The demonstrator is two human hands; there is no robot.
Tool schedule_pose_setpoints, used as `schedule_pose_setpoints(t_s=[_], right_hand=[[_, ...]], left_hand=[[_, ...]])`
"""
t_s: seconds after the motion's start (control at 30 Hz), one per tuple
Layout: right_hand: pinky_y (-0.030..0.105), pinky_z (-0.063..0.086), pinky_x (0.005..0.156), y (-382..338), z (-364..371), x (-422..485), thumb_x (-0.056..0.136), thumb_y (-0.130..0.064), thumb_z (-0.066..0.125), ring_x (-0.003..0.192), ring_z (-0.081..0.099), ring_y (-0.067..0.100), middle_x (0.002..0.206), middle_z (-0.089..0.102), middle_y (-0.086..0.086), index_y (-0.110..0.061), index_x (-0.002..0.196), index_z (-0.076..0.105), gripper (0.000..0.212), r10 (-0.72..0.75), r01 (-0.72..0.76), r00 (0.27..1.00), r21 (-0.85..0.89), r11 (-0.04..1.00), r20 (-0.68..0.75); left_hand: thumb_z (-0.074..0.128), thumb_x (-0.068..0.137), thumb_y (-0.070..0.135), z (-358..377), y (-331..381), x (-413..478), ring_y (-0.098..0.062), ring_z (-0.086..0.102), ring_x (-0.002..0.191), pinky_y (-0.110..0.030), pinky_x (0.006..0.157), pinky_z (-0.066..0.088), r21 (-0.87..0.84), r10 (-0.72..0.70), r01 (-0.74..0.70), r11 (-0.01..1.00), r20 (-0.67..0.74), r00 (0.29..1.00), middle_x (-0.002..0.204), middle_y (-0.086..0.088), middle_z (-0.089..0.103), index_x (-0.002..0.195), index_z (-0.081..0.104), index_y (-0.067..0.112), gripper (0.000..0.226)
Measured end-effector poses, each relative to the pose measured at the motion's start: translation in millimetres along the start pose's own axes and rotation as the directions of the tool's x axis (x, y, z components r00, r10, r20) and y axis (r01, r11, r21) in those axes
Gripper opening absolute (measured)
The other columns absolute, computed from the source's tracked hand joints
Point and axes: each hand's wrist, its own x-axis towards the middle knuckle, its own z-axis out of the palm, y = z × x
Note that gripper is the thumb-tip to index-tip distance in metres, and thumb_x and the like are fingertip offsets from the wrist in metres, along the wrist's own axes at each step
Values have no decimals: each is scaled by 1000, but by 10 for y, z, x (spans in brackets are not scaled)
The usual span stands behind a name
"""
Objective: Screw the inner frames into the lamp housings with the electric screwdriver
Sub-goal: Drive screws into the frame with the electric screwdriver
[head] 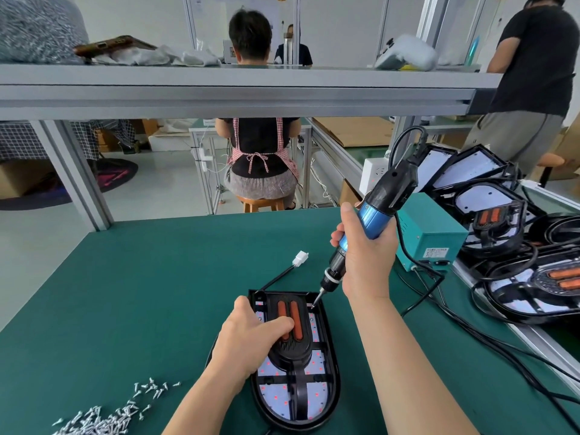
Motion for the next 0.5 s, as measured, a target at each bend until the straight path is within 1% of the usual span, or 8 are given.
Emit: schedule_pose_setpoints(t_s=[0.17, 0.27, 0.5], right_hand=[[31, 52, 56, 0, 7, -21, 83, -25, 76, 52, 55, 18, 69, 58, 5, -15, 97, 56, 26, -4, 4, 1000, -25, 1000, 20], [31, 52, 56, 3, 24, -35, 83, -25, 76, 52, 55, 18, 70, 58, 5, -15, 96, 57, 25, -9, 10, 999, -34, 999, 36], [33, 55, 58, 25, 66, -49, 84, -26, 77, 51, 59, 17, 65, 60, 0, -18, 94, 59, 22, -23, 30, 995, -78, 997, 94]], left_hand=[[71, 51, 54, 6, -12, 4, -36, 67, 101, -56, 91, 55, -3, 3, -3, 1000, 7, 1000, 112, -17, 67, 104, 49, 13, 71], [71, 51, 53, 8, -24, 11, -36, 66, 105, -56, 91, 55, -4, 8, -8, 1000, 3, 1000, 110, -15, 68, 104, 50, 14, 69], [71, 50, 53, 2, -44, 11, -34, 66, 105, -54, 91, 56, -9, 10, -10, 1000, 1, 1000, 109, -12, 69, 104, 51, 14, 70]])
